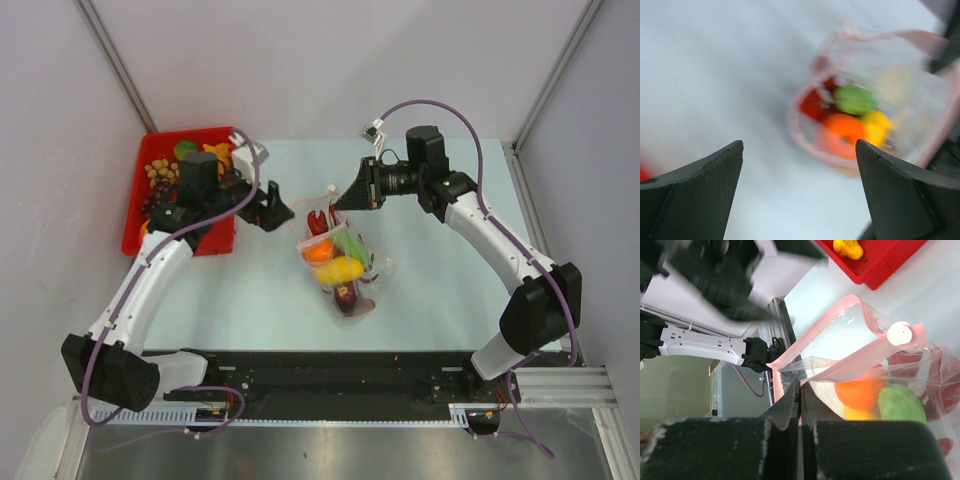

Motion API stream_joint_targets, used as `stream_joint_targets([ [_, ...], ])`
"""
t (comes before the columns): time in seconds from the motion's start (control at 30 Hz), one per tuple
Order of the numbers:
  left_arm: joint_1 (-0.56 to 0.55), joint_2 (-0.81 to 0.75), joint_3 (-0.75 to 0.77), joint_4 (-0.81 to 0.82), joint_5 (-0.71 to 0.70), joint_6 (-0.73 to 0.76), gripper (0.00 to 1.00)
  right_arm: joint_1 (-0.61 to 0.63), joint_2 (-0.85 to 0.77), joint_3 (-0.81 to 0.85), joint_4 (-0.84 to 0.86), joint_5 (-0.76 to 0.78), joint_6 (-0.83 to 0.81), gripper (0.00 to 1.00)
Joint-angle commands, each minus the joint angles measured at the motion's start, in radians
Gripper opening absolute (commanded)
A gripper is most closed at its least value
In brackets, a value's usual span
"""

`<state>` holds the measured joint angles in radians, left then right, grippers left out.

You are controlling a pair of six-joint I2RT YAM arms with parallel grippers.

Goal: Place the food in the zip-top bag and seal the zipper
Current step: Place the fake vegetable in the zipper food storage bag, then pick up the fake fruit from the bin.

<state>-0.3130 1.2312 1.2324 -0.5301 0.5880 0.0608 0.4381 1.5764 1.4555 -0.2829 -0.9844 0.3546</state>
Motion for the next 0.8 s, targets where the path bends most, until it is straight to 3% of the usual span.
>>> stream_joint_targets([
  [0.0, 0.152, 0.078, 0.064, 0.074, -0.215, -0.030, 1.00, -0.006, -0.059, 0.042, 0.037, -0.028, -0.029, 0.00],
  [0.07, 0.233, 0.154, 0.152, 0.062, -0.298, -0.010, 1.00, -0.004, -0.061, 0.042, 0.030, -0.028, -0.034, 0.00],
  [0.17, 0.371, 0.339, 0.309, -0.007, -0.235, -0.009, 1.00, -0.007, -0.061, 0.043, 0.022, -0.028, -0.042, 0.00],
  [0.3, 0.474, 0.511, 0.438, -0.076, -0.304, -0.053, 1.00, -0.012, -0.065, 0.043, 0.004, -0.023, -0.063, 0.00],
  [0.43, 0.578, 0.536, 0.431, -0.152, -0.356, -0.095, 1.00, -0.012, -0.067, 0.043, -0.007, -0.017, -0.080, 0.00],
  [0.77, 0.712, 0.516, 0.322, -0.343, -0.421, 0.071, 0.98, -0.012, -0.043, 0.034, 0.016, -0.016, -0.071, 0.00],
])
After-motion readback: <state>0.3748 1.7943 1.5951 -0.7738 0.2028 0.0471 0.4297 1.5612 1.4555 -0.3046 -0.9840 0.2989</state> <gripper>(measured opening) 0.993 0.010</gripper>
